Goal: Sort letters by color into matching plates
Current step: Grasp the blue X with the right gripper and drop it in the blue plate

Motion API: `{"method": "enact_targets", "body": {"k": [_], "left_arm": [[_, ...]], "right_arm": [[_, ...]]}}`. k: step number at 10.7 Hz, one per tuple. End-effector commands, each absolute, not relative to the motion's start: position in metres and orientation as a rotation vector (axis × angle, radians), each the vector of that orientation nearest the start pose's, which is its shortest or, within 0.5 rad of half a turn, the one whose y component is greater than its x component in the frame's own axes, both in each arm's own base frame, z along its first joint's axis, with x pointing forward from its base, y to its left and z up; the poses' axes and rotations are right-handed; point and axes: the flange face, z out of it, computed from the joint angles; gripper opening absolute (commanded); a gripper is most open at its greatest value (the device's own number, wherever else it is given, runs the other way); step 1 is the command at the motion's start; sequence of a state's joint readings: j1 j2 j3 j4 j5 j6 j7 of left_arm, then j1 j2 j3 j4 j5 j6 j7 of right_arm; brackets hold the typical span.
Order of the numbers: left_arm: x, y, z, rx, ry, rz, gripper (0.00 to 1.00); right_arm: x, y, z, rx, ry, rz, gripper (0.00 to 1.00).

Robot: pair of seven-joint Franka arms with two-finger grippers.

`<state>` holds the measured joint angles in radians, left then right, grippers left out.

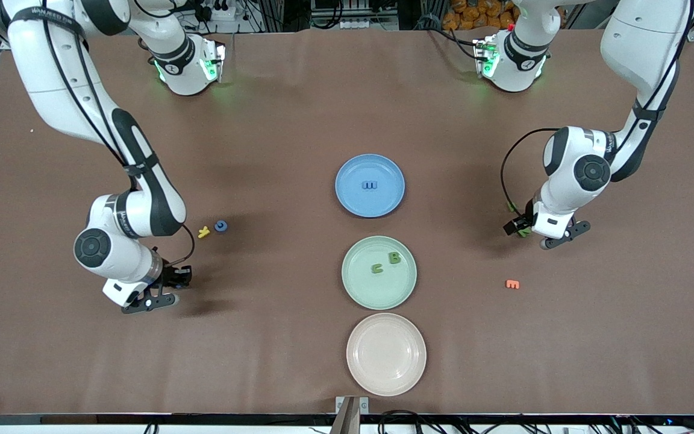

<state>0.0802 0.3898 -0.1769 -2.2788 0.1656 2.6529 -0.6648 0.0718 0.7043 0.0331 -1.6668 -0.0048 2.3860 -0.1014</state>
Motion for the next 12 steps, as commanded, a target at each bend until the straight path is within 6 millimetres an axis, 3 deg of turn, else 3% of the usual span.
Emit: {"method": "enact_targets", "body": {"k": [1,3,6,9,12], "left_arm": [[0.529,-0.051,0.187,-3.052,-0.676,-0.037,0.88],[0.528,-0.052,0.184,-3.053,-0.676,-0.03,0.82],[0.528,-0.051,0.18,-3.057,-0.679,-0.032,0.82],[0.528,-0.053,0.175,-3.061,-0.677,-0.031,0.79],[0.528,-0.053,0.174,-3.062,-0.678,-0.03,0.61]], "right_arm": [[0.663,0.126,0.252,-3.124,-0.229,0.035,0.21],[0.644,0.19,0.264,-3.125,-0.216,0.071,0.22],[0.606,0.292,0.278,-3.126,-0.227,0.061,0.23],[0.563,0.38,0.281,-3.101,-0.405,0.048,0.25],[0.525,0.441,0.278,-3.069,-0.573,0.041,0.25]]}}
